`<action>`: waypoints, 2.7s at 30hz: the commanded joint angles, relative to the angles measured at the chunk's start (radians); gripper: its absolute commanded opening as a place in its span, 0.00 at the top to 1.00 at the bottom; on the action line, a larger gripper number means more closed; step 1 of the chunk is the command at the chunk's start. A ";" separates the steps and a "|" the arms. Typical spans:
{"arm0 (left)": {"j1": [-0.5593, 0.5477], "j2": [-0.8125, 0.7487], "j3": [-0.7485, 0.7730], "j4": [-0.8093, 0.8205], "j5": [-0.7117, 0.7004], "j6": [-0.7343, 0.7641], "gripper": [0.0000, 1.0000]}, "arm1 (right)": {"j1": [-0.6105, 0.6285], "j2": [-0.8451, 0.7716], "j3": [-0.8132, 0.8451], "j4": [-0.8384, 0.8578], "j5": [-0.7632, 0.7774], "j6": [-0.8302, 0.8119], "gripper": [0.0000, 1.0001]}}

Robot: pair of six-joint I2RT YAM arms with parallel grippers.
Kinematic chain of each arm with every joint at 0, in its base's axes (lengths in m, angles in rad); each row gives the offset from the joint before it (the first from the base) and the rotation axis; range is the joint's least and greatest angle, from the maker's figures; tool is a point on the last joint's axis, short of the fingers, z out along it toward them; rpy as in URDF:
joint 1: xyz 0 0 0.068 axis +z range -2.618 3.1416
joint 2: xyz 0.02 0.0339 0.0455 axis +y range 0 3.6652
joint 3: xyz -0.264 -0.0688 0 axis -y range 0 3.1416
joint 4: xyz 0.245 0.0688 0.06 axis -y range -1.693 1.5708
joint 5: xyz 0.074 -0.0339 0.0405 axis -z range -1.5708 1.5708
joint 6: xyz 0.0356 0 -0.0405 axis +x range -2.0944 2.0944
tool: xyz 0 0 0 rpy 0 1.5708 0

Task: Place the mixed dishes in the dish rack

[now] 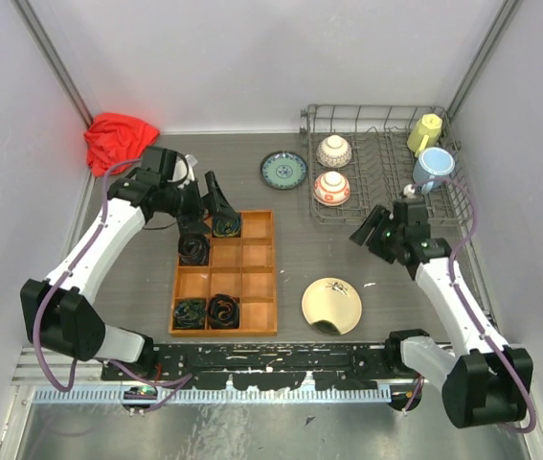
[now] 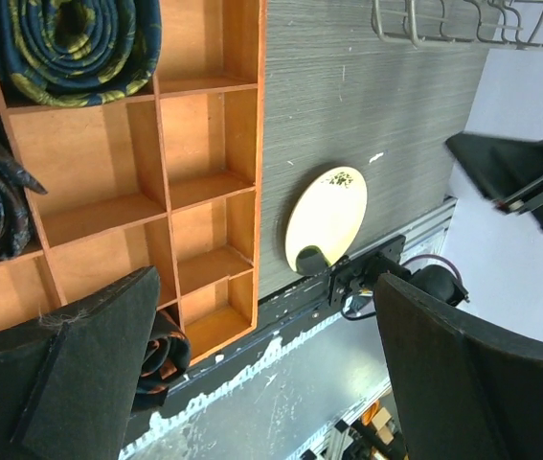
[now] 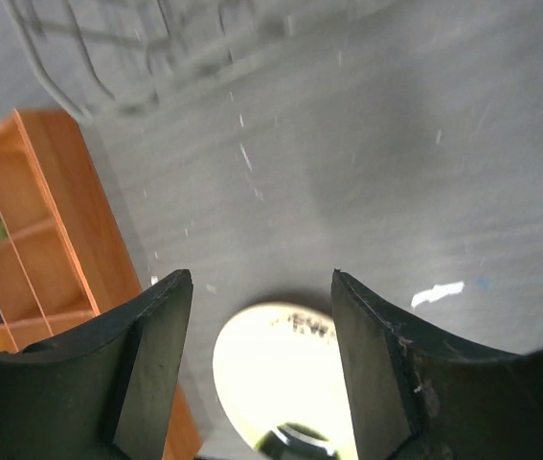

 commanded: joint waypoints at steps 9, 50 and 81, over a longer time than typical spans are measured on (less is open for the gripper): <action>-0.113 0.120 0.085 -0.088 0.028 0.136 0.01 | 0.263 -0.068 -0.114 -0.224 0.151 0.319 0.34; -0.206 0.052 0.002 -0.090 -0.009 0.137 0.01 | 0.574 0.451 0.019 0.127 0.323 0.374 0.84; -0.204 0.112 0.010 -0.047 0.025 0.176 0.01 | 0.576 -0.131 -0.194 -0.134 0.387 0.537 0.41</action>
